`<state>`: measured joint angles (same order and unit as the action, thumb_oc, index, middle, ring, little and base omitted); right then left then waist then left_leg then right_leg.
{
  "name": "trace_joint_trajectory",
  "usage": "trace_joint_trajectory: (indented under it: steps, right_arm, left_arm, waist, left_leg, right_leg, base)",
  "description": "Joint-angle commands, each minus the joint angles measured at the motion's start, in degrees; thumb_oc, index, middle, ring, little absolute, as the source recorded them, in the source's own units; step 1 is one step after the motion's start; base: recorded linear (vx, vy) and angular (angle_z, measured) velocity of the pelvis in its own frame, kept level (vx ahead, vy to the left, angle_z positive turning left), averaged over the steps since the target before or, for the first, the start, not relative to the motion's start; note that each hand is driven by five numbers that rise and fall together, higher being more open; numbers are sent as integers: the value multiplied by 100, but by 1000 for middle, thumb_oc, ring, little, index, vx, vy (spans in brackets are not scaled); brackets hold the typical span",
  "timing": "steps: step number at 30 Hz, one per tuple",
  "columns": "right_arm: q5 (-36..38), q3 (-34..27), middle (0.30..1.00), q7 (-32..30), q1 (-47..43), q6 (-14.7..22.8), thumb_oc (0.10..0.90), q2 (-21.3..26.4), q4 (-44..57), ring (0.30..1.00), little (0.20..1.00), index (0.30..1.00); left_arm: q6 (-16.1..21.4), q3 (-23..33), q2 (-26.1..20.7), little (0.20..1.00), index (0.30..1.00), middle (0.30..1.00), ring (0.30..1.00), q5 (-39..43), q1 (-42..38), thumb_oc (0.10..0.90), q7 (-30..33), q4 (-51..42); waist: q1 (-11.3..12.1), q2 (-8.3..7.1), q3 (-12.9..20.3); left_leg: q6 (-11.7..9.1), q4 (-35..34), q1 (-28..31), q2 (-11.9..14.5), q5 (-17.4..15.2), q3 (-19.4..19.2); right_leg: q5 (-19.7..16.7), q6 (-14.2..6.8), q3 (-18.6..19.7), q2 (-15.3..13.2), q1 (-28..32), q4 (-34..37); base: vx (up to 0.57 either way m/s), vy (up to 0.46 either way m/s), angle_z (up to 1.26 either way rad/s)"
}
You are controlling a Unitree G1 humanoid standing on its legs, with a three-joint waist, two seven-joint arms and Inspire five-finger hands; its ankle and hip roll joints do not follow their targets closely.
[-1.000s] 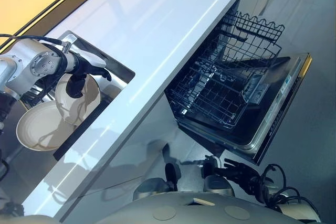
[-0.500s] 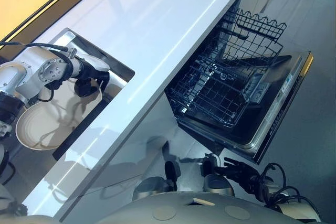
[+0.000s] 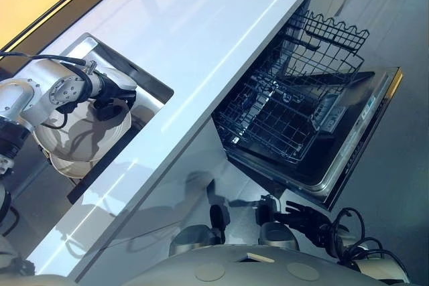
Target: Pick up plates and place into dishwasher.
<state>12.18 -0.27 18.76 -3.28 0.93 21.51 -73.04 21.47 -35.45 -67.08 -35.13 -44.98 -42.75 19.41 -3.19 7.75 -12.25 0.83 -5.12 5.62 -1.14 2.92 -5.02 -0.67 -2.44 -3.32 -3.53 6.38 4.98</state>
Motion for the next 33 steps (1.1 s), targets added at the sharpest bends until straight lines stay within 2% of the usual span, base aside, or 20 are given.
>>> trace_joint_trajectory:
  steps: [1, 3, 4, 5, 6, 7, 8, 9, 10, 12, 14, 15, 18, 20, 22, 24, 27, 29, 30, 33]
  right_arm:
    - [-617, -3, 900, -458, 212, 1091, 800, 264, 385, 900, 900, 900]
    - [-1439, 409, 900, -1230, 304, 1737, 800, 277, 1445, 900, 900, 900]
    - [-1987, 526, 900, -1586, 342, 1860, 800, 281, 1822, 900, 900, 900]
    - [-2372, 693, 900, -1915, 386, 1959, 800, 357, 2277, 900, 900, 900]
    - [-2283, 807, 900, -1910, 430, 1854, 800, 403, 2850, 900, 900, 900]
    - [-2247, 823, 900, -1888, 443, 1825, 800, 416, 2914, 900, 900, 900]
    - [-1969, 841, 900, -1542, 519, 1600, 800, 383, 3528, 900, 900, 900]
    - [-1893, 850, 900, -1406, 524, 1623, 800, 389, 3565, 900, 900, 900]
    - [-1714, 880, 900, -1101, 558, 1469, 800, 380, 3816, 900, 900, 900]
    - [-689, 976, 900, -1, 679, 771, 800, 310, 4567, 900, 900, 900]
    - [-56, 972, 900, 489, 725, 424, 800, 231, 4870, 900, 900, 900]
    - [718, 938, 900, 933, 768, 57, 800, 157, 5250, 900, 900, 900]
    - [1590, 926, 900, 1089, 780, -124, 800, 87, 5701, 900, 900, 900]
    - [2487, 767, 900, 994, 770, -256, 800, -120, 6333, 900, 900, 900]
    - [2659, 710, 900, 855, 776, -238, 800, -214, 6606, 900, 900, 900]
    - [2577, 623, 900, 457, 766, -20, 800, -348, 6893, 900, 900, 900]
    - [1414, 370, 900, -609, 730, 705, 800, -498, 7376, 900, 900, 900]
    - [1024, 212, 900, -1086, 744, 933, 800, -476, 7698, 900, 900, 900]
    - [706, 36, 900, -1433, 732, 1292, 800, -453, 7949, 900, 900, 900]
    - [438, -123, 900, -1873, 630, 1696, 800, -397, 8233, 900, 900, 900]
  left_arm:
    - [-398, 1065, -414, 205, 305, 305, 305, 66, -289, 105, 813, 148]
    - [-669, 1454, -402, 200, 300, 300, 300, 88, 55, 100, 1470, 99]
    - [-687, 1569, -401, 200, 300, 300, 300, 87, 167, 100, 1702, 164]
    - [-693, 1770, -394, 200, 300, 300, 300, 97, 378, 100, 2068, 255]
    - [-716, 2004, -378, 200, 300, 300, 300, 85, 602, 100, 2436, 328]
    - [-727, 2065, -375, 200, 300, 300, 300, 70, 665, 100, 2476, 324]
    - [-655, 2504, -388, 200, 300, 300, 300, -9, 1099, 100, 3098, 508]
    - [-652, 2582, -389, 200, 300, 300, 300, -17, 1185, 100, 3222, 538]
    - [-606, 2805, -407, 200, 300, 300, 300, -42, 1429, 100, 3489, 603]
    - [-524, 3356, -535, 200, 300, 300, 300, -93, 1991, 100, 4346, 759]
    - [-555, 3554, -586, 200, 300, 300, 300, -134, 2181, 100, 4750, 786]
    - [-584, 3778, -652, 200, 300, 300, 300, -51, 2395, 100, 5266, 788]
    - [-573, 4015, -651, 200, 300, 300, 300, 152, 2574, 100, 5970, 776]
    - [-509, 4451, -389, 200, 300, 300, 300, 329, 2927, 100, 6902, 466]
    - [-493, 4651, -193, 200, 300, 300, 300, 384, 3134, 100, 7293, 252]
    - [-412, 4898, 200, 200, 300, 300, 300, 330, 3409, 100, 7831, -106]
    - [-451, 5106, 1031, 200, 300, 300, 300, -17, 3871, 100, 8684, -1020]
    - [-423, 5150, 1428, 200, 300, 300, 300, -231, 4115, 100, 9073, -1434]
    - [-383, 5144, 1748, 200, 300, 300, 300, -432, 4263, 100, 9340, -1811]
    - [-386, 5068, 2047, 200, 300, 300, 300, -690, 4295, 100, 9573, -2205]
  waist:
    - [29, 184, 318]
    - [22, 156, 332]
    - [24, 143, 335]
    - [20, 134, 347]
    - [21, 119, 359]
    - [9, 124, 361]
    - [11, 90, 366]
    - [6, 88, 366]
    - [12, 71, 373]
    - [63, -5, 417]
    - [77, -43, 442]
    - [126, -100, 500]
    - [151, -145, 570]
    - [183, -189, 664]
    - [169, -203, 700]
    - [155, -224, 747]
    - [121, -283, 826]
    - [93, -308, 854]
    - [72, -340, 885]
    - [64, -352, 911]
  left_leg:
    - [264, 233, 33, -417, -759, 221]
    - [270, 202, 44, -405, -760, 230]
    - [268, 205, 40, -406, -764, 225]
    - [266, 194, 45, -395, -768, 207]
    - [269, 176, 47, -385, -766, 194]
    - [269, 173, 49, -384, -765, 195]
    - [266, 161, 56, -375, -770, 176]
    - [266, 155, 61, -371, -772, 171]
    - [261, 148, 74, -359, -776, 147]
    - [239, 135, 83, -325, -758, 128]
    - [226, 123, 102, -313, -752, 140]
    - [212, 110, 117, -293, -743, 148]
    - [192, 87, 139, -262, -734, 149]
    - [190, 52, 167, -226, -743, 141]
    - [189, 34, 177, -211, -748, 127]
    - [189, 26, 188, -192, -757, 103]
    - [195, 12, 211, -151, -781, 60]
    - [199, 12, 231, -134, -792, 42]
    - [202, 12, 256, -123, -802, 34]
    - [207, 12, 284, -112, -811, 29]
  right_leg:
    - [459, -324, -163, 48, -458, -685]
    - [467, -321, -186, 47, -444, -665]
    - [469, -325, -183, 48, -451, -662]
    - [474, -327, -195, 46, -447, -658]
    - [477, -328, -201, 47, -444, -643]
    - [478, -328, -203, 47, -443, -641]
    - [486, -321, -186, 64, -430, -610]
    - [488, -319, -185, 67, -425, -605]
    - [497, -320, -200, 65, -417, -606]
    - [510, -309, -230, 70, -386, -585]
    - [523, -301, -247, 79, -365, -581]
    - [532, -295, -282, 81, -335, -566]
    - [536, -292, -323, 85, -301, -544]
    - [571, -271, -342, 98, -286, -542]
    - [586, -265, -350, 102, -288, -546]
    - [613, -255, -353, 105, -293, -565]
    - [651, -216, -338, 122, -287, -585]
    - [674, -190, -318, 145, -281, -603]
    - [694, -164, -291, 167, -262, -613]
    - [719, -132, -256, 193, -241, -628]
  base:
    - [-33, -54, 5]
    - [-57, -66, 2]
    - [-58, -61, -4]
    - [-57, -56, -6]
    - [-48, -46, -5]
    - [-70, -59, -4]
    - [-53, -43, -2]
    - [-67, -56, -3]
    - [-59, -67, -3]
    - [-60, -86, -3]
    - [-23, -86, 1]
    - [-15, -121, 2]
    - [-13, -70, 8]
    - [-30, -60, 13]
    - [-16, -20, 2]
    - [-33, -21, -1]
    - [-10, -6, 0]
    - [0, 0, 0]
    - [0, 0, 0]
    - [-8, -12, -4]
